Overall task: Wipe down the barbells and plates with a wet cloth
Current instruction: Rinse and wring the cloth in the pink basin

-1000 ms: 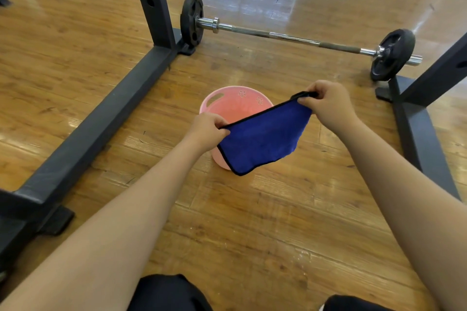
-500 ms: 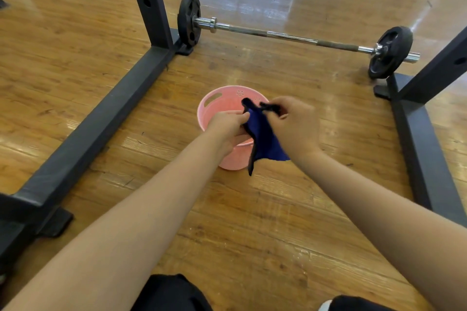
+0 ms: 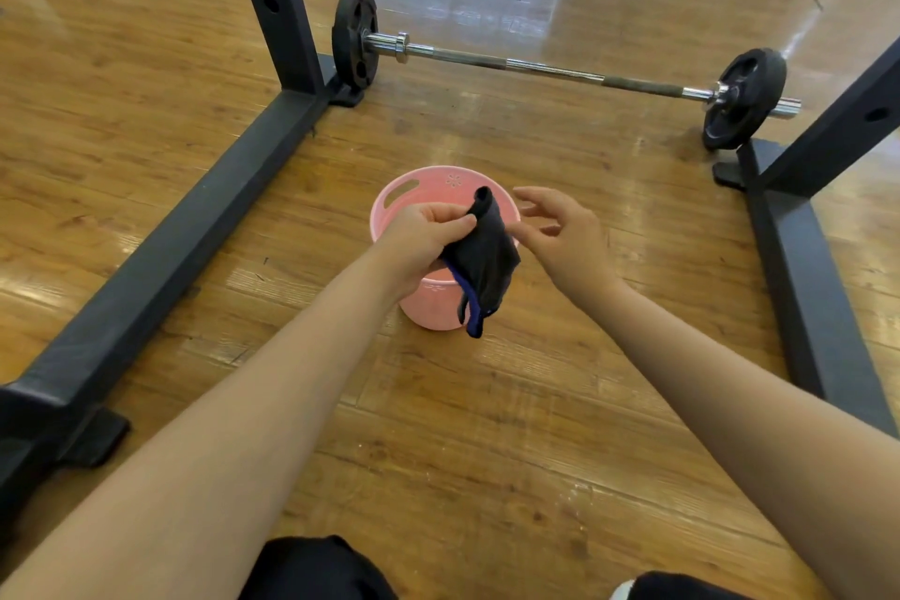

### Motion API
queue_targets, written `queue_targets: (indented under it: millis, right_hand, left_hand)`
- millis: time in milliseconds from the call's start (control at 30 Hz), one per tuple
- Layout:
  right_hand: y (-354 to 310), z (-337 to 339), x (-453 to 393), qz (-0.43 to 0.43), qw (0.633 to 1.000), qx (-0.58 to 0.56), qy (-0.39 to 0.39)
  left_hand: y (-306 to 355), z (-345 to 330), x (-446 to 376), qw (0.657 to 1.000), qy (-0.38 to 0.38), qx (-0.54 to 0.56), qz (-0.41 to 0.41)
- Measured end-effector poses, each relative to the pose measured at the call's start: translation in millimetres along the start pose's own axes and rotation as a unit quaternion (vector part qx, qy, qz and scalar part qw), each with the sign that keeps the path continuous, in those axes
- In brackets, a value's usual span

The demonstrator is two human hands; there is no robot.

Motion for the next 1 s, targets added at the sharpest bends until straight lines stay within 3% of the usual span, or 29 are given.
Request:
queue_targets:
  millis: [100, 200, 300, 433, 500, 600, 800, 1000]
  right_hand:
    - [32, -18, 1, -0.138, 0.976, -0.096, -0.136]
    - [43, -29, 7, -0.186, 0.951, -0.154, -0.193]
    - [34, -24, 3, -0.174, 0.951, -0.204, -0.155]
    - [16, -25, -2, -0.153, 0.954, -0.223, -0.125]
    - [10, -24, -4, -0.141, 0.961, -0.215, -0.104]
    - [1, -19, -6, -0.143, 0.950, -0.266, -0.083]
    - [-3, -12, -9, -0.163, 0.919, -0.354, -0.062]
    - [22, 0, -12, -0.226, 0.896, -0.381, 0.034]
  left_hand:
    - [3, 0, 1, 0.997, -0.033, -0.061, -0.023]
    - [7, 3, 2, 0.992, -0.031, -0.114, -0.055]
    - [4, 22, -2, 0.994, 0.042, -0.084, -0.063]
    - [-1, 29, -5, 0.995, 0.072, 0.015, -0.063]
    - [-3, 28, -7, 0.991, 0.068, 0.095, -0.060]
    - [-8, 22, -8, 0.980, 0.000, 0.190, -0.052]
    - [-34, -2, -4, 0.988, -0.091, 0.125, 0.008]
    - [-31, -6, -3, 0.995, -0.042, 0.092, -0.004]
Point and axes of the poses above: each hand's wrist, its own x-axis away from the middle knuckle, its own z-axis out of the back of the hand, y = z × x, the point moved 8 cm from there along -x, towards the middle knuckle
